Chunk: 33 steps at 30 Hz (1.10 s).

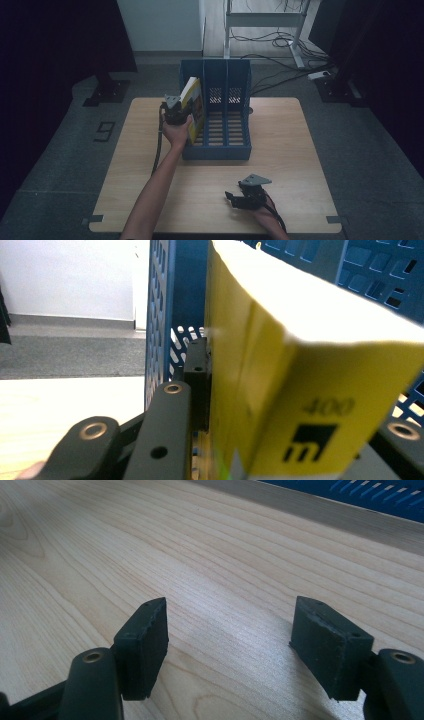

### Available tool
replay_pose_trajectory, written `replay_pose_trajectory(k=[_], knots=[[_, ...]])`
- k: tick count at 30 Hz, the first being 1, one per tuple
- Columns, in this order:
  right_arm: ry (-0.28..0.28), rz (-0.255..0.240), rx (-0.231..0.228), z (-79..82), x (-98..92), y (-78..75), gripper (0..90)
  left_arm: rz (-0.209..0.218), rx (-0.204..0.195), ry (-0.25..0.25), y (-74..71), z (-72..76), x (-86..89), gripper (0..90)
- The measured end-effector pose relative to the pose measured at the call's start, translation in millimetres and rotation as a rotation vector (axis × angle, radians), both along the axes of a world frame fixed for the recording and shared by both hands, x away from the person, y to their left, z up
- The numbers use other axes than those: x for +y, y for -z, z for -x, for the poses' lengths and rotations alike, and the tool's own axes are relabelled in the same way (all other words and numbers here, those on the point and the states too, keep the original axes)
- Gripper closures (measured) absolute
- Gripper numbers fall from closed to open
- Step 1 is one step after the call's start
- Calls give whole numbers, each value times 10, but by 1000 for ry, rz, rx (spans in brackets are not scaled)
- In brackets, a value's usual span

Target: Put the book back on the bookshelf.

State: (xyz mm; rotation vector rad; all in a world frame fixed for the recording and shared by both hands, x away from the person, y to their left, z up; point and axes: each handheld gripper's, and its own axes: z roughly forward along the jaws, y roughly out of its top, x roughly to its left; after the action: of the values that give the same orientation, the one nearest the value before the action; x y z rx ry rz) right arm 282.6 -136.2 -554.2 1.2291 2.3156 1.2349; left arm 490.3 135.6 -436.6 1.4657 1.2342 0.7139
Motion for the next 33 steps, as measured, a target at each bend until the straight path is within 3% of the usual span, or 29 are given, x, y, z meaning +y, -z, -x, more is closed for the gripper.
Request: replay_pose_trajectory(k=[7, 16, 18, 20, 23, 30, 33], knots=[[0, -1, 1, -1, -1, 0, 306, -1, 14, 20, -22, 35, 5, 717], [1, 2, -1, 0, 5, 0, 306, -1, 0, 50, -224, 104, 38, 683], [2, 2, -1, 0, 6, 0, 306, -22, 0, 46, -276, 106, 35, 700], [1, 6, -3, 2, 11, 0, 305, -33, 35, 49, -316, 80, 33, 710], [1, 8, -5, 2, 12, 0, 305, -35, 55, 55, -321, 67, 30, 703], [1, 8, -5, 2, 12, 0, 305, -53, 73, 47, -336, 44, 5, 719], [2, 9, -4, 3, 13, -1, 306, -79, 74, 43, -348, 35, 6, 743]])
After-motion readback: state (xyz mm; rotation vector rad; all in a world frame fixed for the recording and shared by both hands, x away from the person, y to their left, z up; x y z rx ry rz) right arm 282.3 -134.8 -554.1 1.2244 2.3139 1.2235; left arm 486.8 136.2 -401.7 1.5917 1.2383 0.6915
